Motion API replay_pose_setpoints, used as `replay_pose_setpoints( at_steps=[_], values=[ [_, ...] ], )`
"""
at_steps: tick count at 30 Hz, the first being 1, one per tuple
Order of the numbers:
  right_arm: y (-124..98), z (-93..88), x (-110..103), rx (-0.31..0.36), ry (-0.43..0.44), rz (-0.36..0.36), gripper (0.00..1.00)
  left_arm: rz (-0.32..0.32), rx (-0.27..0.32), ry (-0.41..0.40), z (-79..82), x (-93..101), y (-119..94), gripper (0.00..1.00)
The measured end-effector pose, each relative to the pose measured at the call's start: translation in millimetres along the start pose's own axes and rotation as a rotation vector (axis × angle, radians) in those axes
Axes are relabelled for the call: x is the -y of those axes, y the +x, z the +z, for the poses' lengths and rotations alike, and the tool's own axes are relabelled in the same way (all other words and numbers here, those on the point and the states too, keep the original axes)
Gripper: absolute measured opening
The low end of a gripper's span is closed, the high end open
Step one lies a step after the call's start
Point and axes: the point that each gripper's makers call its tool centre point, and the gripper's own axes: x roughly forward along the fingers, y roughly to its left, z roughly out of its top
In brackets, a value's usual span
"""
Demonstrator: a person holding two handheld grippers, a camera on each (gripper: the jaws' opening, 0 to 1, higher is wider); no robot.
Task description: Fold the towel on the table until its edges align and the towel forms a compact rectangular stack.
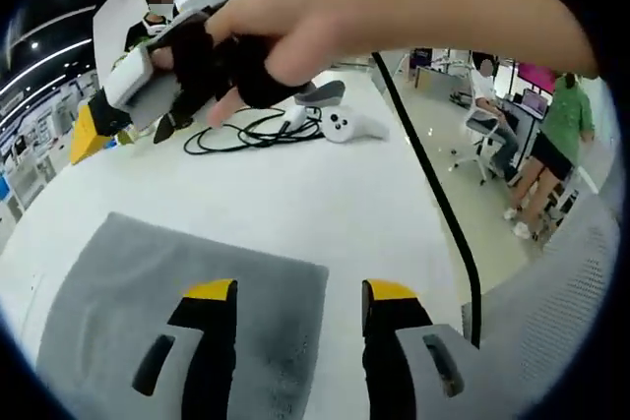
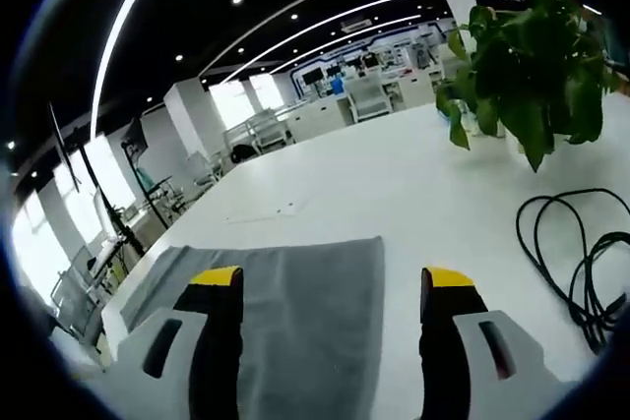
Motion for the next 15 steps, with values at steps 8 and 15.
replay_pose_setpoints(
  at_steps=[8, 15],
  values=[
    [24.6, -13.4, 11.0, -0.046, 0.007, 0.007, 0.71, -0.045, -0.029, 0.036, -8.2, 5.5, 16.4, 0.33],
    [43.8, -9.8, 16.9, -0.039, 0.023, 0.001, 0.66, -0.06, -0.059, 0.058, -18.9, 7.2, 25.5, 0.2]
  ],
)
